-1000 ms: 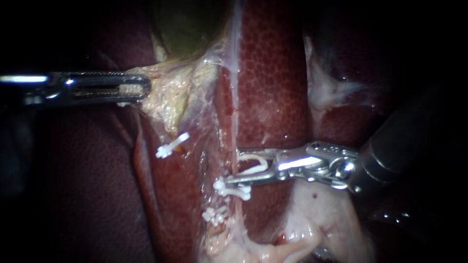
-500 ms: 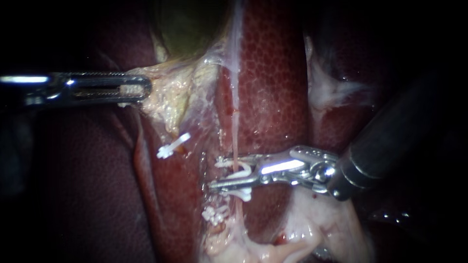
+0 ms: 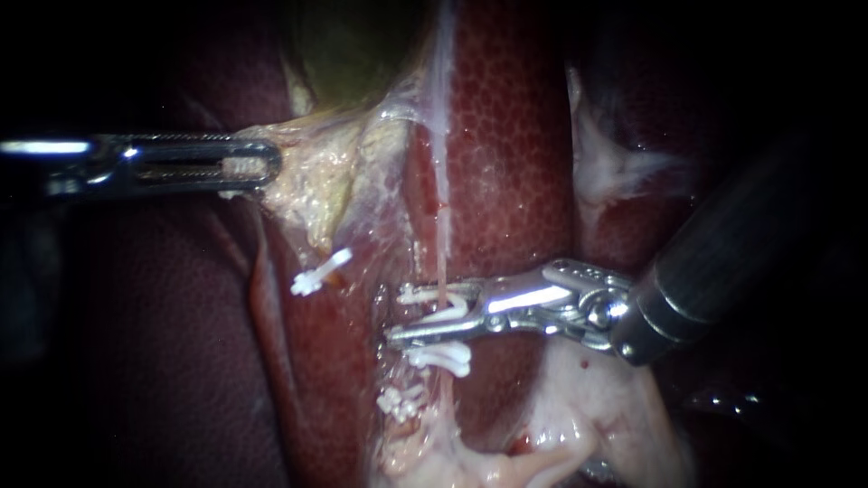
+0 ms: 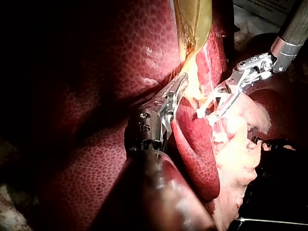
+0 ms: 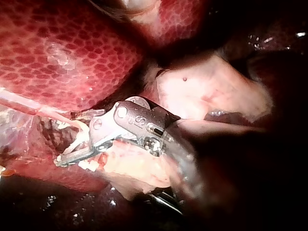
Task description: Clipping third clip right tube
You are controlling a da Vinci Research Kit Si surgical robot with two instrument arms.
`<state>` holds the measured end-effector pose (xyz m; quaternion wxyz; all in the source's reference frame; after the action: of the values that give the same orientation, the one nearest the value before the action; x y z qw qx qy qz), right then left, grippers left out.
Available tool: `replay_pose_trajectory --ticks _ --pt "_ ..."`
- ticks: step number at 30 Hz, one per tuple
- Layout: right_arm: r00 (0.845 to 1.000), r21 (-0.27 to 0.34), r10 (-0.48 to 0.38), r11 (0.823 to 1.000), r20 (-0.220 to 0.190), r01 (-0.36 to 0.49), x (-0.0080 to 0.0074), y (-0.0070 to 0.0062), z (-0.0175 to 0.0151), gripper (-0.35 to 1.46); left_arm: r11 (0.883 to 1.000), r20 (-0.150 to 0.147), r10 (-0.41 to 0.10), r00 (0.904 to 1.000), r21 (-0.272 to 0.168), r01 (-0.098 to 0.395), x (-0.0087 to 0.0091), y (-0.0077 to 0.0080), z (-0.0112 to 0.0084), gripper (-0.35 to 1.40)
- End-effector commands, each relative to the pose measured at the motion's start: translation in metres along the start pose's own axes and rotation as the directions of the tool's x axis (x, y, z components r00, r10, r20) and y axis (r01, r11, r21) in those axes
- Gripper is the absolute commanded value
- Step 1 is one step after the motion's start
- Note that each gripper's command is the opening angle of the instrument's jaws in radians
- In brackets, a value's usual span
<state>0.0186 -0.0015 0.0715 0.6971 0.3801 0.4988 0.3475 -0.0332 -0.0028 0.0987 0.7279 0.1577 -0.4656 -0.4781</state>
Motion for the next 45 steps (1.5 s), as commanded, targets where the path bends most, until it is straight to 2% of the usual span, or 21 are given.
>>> replay_pose_trajectory --ticks 1,15,24,26,32,45 --pt "1.000 0.000 0.000 1.000 -0.001 0.000 0.0000 0.0000 -0.0001 0.46 1.000 0.000 0.000 1.0000 0.000 0.000 0.0000 0.0000 0.0000 -0.18" --pt "1.000 0.004 0.014 1.000 -0.003 -0.014 0.0003 0.0000 -0.0007 0.21 1.000 0.000 0.000 1.0000 0.000 0.000 0.0000 0.0000 0.0000 -0.18" --pt "0.999 0.006 0.048 0.999 -0.003 -0.048 0.0001 0.0000 -0.0011 -0.20 1.000 0.000 0.000 1.0000 0.000 0.000 0.0000 0.0000 0.0000 -0.18" --pt "0.997 0.004 0.072 0.997 -0.004 -0.072 0.0001 0.0000 -0.0012 -0.35 1.000 0.000 0.000 1.0000 0.000 0.000 0.0000 0.0000 0.0000 -0.18" --pt "0.991 0.012 0.136 0.991 0.001 -0.136 0.0000 0.0002 -0.0015 -0.35 1.000 0.000 0.000 1.0000 0.000 0.000 0.0000 0.0000 0.0000 -0.18" --pt "0.988 0.023 0.157 0.987 0.008 -0.157 -0.0002 0.0002 -0.0015 -0.35 1.000 0.000 0.000 1.0000 0.000 0.000 0.0000 -0.0001 0.0000 -0.18"
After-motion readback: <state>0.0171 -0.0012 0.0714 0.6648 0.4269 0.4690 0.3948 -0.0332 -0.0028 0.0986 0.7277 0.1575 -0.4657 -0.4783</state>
